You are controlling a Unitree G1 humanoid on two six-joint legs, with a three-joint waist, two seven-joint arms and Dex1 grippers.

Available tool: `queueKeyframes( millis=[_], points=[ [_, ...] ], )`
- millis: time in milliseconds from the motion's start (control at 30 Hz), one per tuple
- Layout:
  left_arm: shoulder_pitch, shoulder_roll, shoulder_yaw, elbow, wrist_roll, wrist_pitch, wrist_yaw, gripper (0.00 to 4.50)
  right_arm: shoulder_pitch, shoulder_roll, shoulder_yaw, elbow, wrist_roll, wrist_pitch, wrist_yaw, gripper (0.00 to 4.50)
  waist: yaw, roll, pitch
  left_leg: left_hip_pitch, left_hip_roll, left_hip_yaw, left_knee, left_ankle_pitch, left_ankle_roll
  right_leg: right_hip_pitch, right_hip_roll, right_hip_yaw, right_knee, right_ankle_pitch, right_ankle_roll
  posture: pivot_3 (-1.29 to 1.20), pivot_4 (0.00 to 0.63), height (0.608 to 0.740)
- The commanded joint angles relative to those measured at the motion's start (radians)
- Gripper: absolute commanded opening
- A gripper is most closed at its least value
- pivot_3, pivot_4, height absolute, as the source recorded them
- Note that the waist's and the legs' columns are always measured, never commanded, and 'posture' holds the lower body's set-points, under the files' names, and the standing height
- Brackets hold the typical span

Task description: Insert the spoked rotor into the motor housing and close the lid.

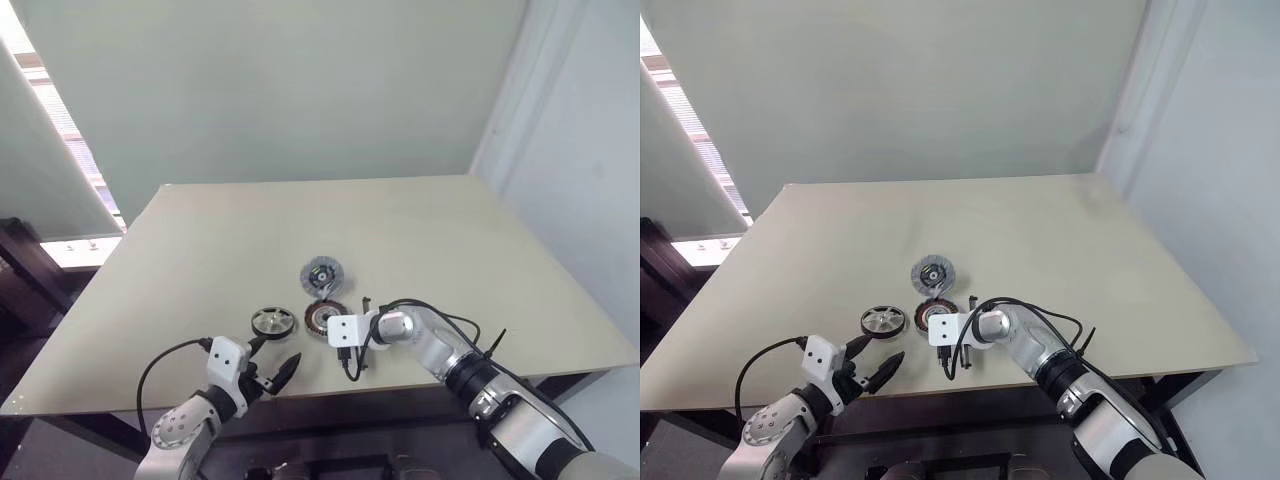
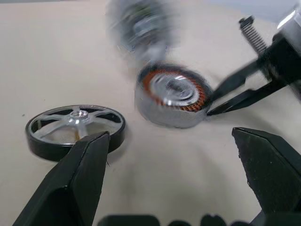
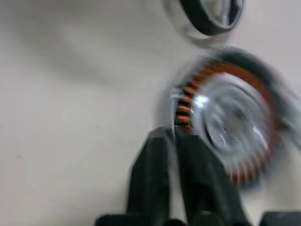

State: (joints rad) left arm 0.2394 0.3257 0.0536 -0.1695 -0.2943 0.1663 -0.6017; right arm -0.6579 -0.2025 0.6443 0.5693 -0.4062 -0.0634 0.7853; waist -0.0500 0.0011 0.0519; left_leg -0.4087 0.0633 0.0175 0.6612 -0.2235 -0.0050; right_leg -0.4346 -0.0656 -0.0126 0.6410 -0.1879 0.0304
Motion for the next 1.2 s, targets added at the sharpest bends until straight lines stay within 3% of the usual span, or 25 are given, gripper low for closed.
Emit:
queueKeyframes(
  millis=[33, 533, 800, 1000, 1200],
  points=[
    [-0.008, 0.002, 0.005, -0.035, -0.016, -0.009, 0.0, 4.5, -0.027, -0.004, -0.021, -0.006, -0.008, -0.018, -0.014, 0.02, 0.0, 0.0, 0.0, 0.0, 0.0, 0.0, 0.0, 0.0, 0.0, 0.0, 0.0, 0.0, 0.0, 0.0, 0.0, 0.0, 0.0, 0.74],
    [-0.006, 0.001, 0.006, -0.029, -0.014, -0.012, -0.001, 4.5, -0.027, -0.034, -0.029, -0.082, 0.018, -0.014, 0.084, 0.02, 0.0, 0.0, 0.0, 0.0, 0.0, 0.0, 0.0, 0.001, 0.002, 0.0, 0.0, 0.0, 0.0, 0.0, 0.0, 0.0, 0.0, 0.74],
    [-0.001, -0.005, 0.004, -0.025, -0.013, -0.012, 0.002, 4.5, 0.009, -0.046, -0.078, -0.303, 0.08, 0.3, 0.229, 0.02, 0.001, 0.0, 0.0, -0.001, 0.0, 0.0, 0.0, 0.001, 0.002, -0.001, 0.0, 0.0, 0.0, 0.0, 0.0, 0.0, 0.0, 0.74],
    [-0.001, -0.018, -0.002, -0.017, -0.01, -0.017, 0.005, 4.5, 0.047, -0.049, -0.074, -0.434, 0.062, 0.524, 0.232, 0.02, 0.001, 0.0, 0.0, -0.001, 0.0, 0.0, 0.0, -0.001, -0.001, -0.002, 0.0, 0.0, 0.0, 0.0, 0.0, 0.0, 0.0, 0.74],
    [0.0, -0.028, -0.005, -0.01, -0.007, -0.021, 0.002, 4.5, 0.056, -0.064, -0.042, -0.453, 0.058, 0.552, 0.227, 0.02, 0.001, 0.0, 0.0, -0.002, 0.0, 0.0, 0.0, -0.001, -0.001, -0.002, 0.0, 0.0, 0.0, 0.0, 0.0, 0.0, 0.0, 0.74]
  ],
)
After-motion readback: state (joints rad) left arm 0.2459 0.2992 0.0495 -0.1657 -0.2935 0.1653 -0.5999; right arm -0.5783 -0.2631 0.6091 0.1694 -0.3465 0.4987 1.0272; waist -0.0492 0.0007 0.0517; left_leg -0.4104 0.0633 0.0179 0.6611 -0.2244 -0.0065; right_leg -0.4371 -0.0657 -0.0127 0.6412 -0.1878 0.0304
